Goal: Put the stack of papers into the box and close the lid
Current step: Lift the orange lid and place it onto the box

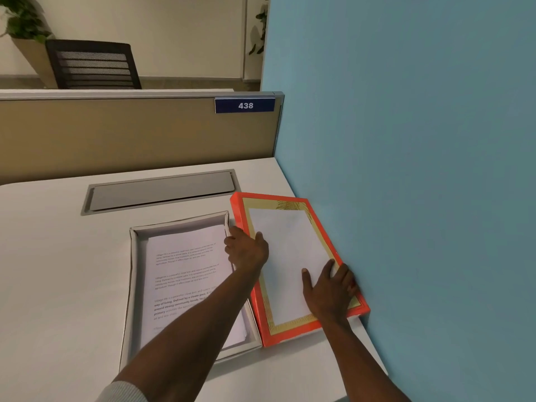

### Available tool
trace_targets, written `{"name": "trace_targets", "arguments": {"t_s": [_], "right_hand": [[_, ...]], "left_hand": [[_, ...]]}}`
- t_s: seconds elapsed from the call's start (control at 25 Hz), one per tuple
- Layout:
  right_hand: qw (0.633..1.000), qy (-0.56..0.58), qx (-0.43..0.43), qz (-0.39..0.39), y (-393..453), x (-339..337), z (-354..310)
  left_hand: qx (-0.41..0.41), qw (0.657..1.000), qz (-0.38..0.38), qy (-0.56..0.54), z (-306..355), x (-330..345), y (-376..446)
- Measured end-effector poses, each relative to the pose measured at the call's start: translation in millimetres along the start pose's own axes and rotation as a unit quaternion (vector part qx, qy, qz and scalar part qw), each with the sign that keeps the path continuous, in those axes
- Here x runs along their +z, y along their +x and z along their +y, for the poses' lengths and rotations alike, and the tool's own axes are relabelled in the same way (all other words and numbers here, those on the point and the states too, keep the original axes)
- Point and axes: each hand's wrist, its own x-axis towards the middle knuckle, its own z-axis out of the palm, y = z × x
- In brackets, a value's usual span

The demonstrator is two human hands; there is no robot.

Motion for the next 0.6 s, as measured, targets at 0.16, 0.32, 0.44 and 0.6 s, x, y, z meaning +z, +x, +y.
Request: {"name": "trace_targets", "arguments": {"t_s": [0.16,0.32,0.44,0.6], "right_hand": [[1.000,-0.010,0.003,-0.010,0.0,-1.7,1.3],[1.000,-0.002,0.003,-0.020,0.0,-5.8,3.2],[1.000,0.022,0.001,-0.018,0.1,-14.3,6.6],[0.995,0.102,-0.007,0.021,5.1,-37.2,9.7]], "left_hand": [[0.012,0.996,-0.015,-0.082,-7.9,-0.9,-0.2],[0.021,0.996,-0.004,-0.084,-5.9,0.0,-4.2],[0.030,0.993,0.006,-0.118,-2.3,-1.8,-12.5],[0.083,0.978,0.027,-0.191,0.7,-25.3,-28.6]]}}
